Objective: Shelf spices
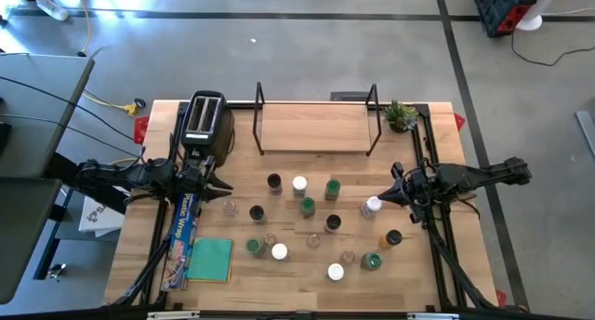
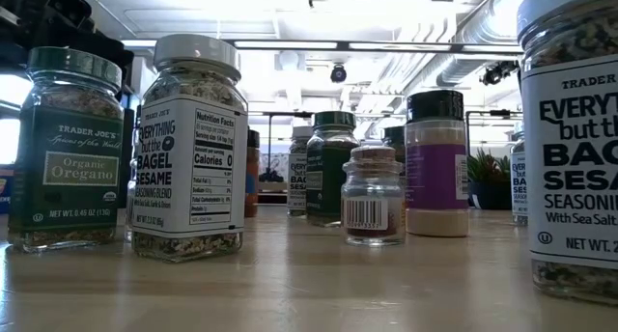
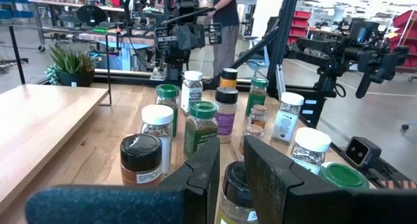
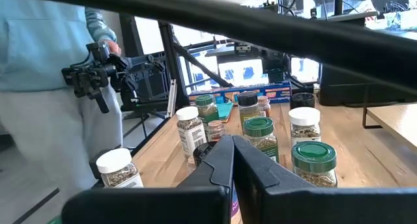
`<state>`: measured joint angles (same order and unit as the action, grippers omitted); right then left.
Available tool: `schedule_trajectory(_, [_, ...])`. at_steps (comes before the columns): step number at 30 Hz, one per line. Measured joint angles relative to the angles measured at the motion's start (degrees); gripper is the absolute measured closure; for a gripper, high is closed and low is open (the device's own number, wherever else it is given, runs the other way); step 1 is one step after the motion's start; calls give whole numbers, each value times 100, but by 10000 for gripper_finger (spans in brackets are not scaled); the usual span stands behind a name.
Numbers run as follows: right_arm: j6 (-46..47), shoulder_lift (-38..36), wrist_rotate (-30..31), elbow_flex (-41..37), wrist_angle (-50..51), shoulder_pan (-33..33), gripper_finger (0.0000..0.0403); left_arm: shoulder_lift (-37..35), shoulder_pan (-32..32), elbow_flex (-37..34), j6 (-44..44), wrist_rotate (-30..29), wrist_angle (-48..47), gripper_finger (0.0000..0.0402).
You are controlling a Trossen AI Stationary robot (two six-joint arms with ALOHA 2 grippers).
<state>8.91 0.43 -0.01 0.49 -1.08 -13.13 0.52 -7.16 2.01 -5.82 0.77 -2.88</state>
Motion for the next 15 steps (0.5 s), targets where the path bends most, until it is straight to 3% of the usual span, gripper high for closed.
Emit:
schedule_trajectory(9, [2,-2,-2,0,0,0,402,21,0,-35,1,-153,81,337])
schedule_trajectory(15, [1,-2,0,0,0,-2,402,100,-2,-36,4,-1635,297,337])
